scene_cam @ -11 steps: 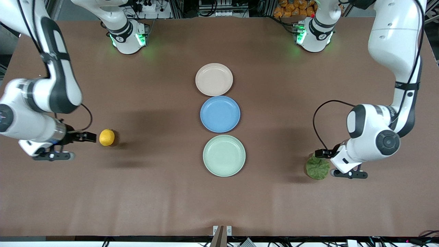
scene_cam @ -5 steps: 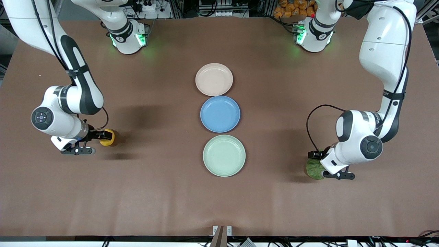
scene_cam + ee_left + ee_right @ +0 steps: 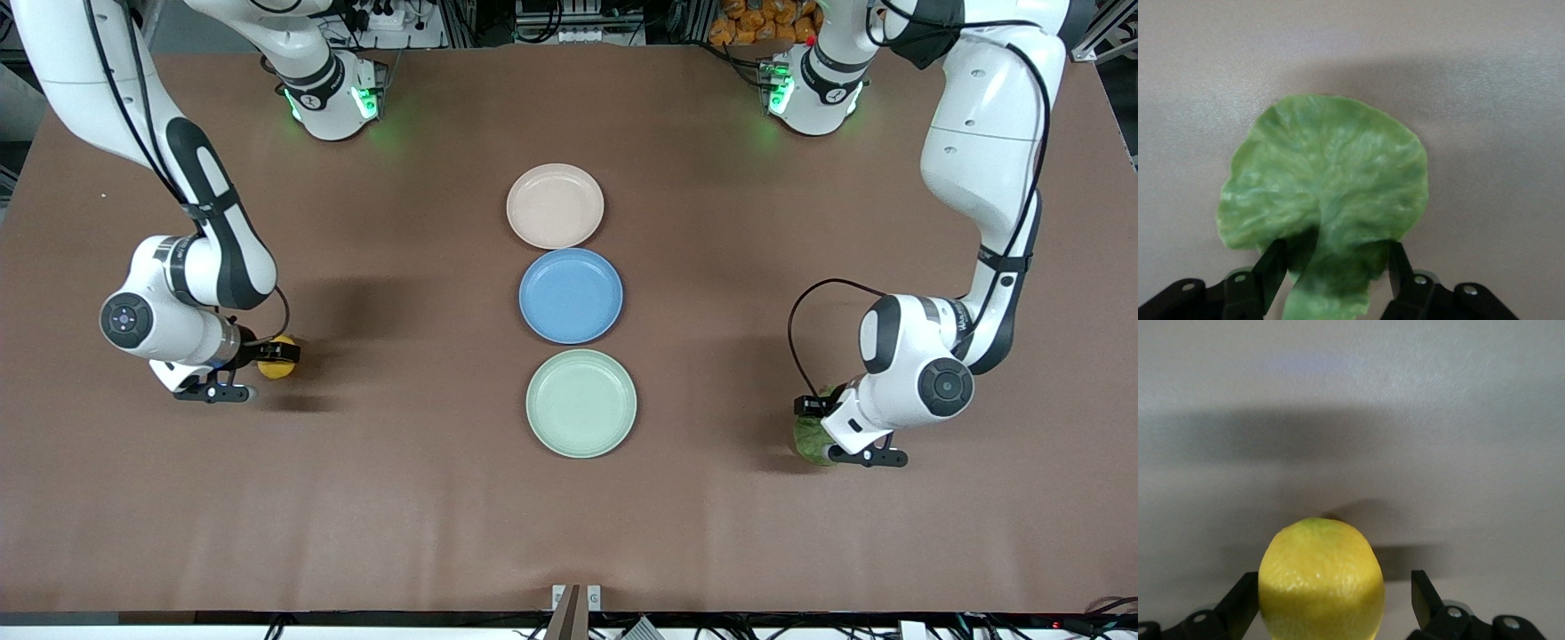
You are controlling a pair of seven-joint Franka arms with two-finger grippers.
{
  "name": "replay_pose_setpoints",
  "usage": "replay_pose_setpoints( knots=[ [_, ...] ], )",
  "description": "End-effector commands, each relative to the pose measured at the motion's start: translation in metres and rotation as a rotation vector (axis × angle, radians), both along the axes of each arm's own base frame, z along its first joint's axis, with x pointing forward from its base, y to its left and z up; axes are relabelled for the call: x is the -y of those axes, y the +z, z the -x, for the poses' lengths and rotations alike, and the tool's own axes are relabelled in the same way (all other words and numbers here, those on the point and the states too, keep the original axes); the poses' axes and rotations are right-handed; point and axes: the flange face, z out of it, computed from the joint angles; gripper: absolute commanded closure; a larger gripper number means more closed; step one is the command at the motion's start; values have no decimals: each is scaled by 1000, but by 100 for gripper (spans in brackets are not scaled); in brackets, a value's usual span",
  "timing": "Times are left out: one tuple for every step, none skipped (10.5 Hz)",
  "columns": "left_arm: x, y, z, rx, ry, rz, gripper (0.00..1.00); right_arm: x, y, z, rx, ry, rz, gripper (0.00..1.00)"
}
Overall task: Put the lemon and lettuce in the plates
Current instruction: 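Close the right gripper on the lemon while the left gripper grasps the lettuce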
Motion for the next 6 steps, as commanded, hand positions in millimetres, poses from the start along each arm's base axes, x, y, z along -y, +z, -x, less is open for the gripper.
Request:
replay_pose_setpoints(
  knots=[
    [1,-1,-5,19,-21,-12,70,-6,-13,5,-35,-22,-18,65],
    [1,0,-6,20,-21,-12,78,-14,-13,6,-43,-10,-19,100],
    [2,2,-6,24,-25,-13,91,-24,-14,7,-59,7,-20,100],
    [2,5,-6,26,-23,-12,100,-30,-12,7,-65,13,-19,100],
    [2,7,-7,29,-23,-12,100,-34,-9,7,-68,-1,-16,100],
    [3,14,-9,40,-23,-11,100,-47,-6,9,-87,-11,-14,100]
  ],
)
